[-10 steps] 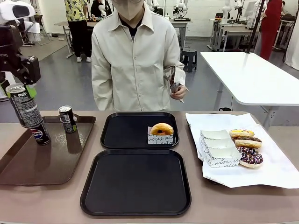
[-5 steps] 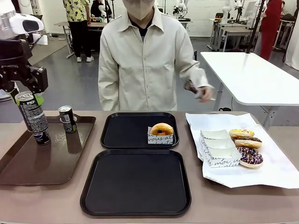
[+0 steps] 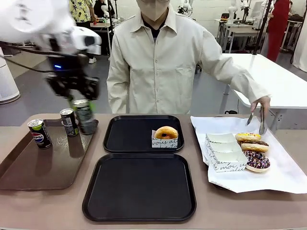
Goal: Set up donuts and drinks on trays.
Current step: Pick up one Pepsi coke and place it on the Flat Tray.
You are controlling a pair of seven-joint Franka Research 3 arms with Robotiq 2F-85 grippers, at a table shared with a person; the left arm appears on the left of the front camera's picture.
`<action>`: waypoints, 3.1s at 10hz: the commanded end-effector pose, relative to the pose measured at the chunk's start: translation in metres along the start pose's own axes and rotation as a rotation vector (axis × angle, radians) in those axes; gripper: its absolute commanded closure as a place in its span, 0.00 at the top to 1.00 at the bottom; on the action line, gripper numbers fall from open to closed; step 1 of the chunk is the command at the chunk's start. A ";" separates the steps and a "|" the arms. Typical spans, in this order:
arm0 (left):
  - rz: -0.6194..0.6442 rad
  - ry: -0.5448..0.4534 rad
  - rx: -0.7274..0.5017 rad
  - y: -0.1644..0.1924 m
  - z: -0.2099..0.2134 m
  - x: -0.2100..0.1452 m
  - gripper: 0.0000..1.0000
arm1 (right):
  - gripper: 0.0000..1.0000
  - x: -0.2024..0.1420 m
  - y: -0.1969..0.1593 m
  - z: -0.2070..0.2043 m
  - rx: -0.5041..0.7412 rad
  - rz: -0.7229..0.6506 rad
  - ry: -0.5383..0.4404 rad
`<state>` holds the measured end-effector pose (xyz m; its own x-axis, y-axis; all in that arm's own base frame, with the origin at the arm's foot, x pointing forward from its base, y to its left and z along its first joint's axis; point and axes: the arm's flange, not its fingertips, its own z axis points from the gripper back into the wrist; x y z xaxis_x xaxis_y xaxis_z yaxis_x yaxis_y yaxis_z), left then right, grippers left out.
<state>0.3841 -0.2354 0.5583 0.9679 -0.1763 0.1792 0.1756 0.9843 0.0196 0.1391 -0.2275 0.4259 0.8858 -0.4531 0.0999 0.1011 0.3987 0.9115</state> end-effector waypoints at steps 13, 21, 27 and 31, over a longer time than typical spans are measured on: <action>-0.109 0.052 -0.051 -0.090 -0.104 0.119 0.58 | 1.00 0.000 -0.002 0.000 0.029 0.016 -0.007; -0.434 0.162 -0.174 -0.015 0.014 0.000 0.58 | 1.00 0.000 -0.002 0.000 0.029 0.016 -0.007; -0.378 0.174 -0.158 0.003 0.025 -0.010 0.58 | 1.00 0.000 -0.002 0.000 0.029 0.016 -0.007; -0.370 0.174 -0.155 0.002 0.017 -0.008 0.58 | 1.00 0.000 -0.002 0.000 0.029 0.016 -0.007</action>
<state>0.3725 -0.2320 0.5729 0.8476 -0.5305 0.0135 0.5290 0.8428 -0.0995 0.1393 -0.2275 0.4256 0.8860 -0.4530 0.0986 0.1020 0.3978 0.9118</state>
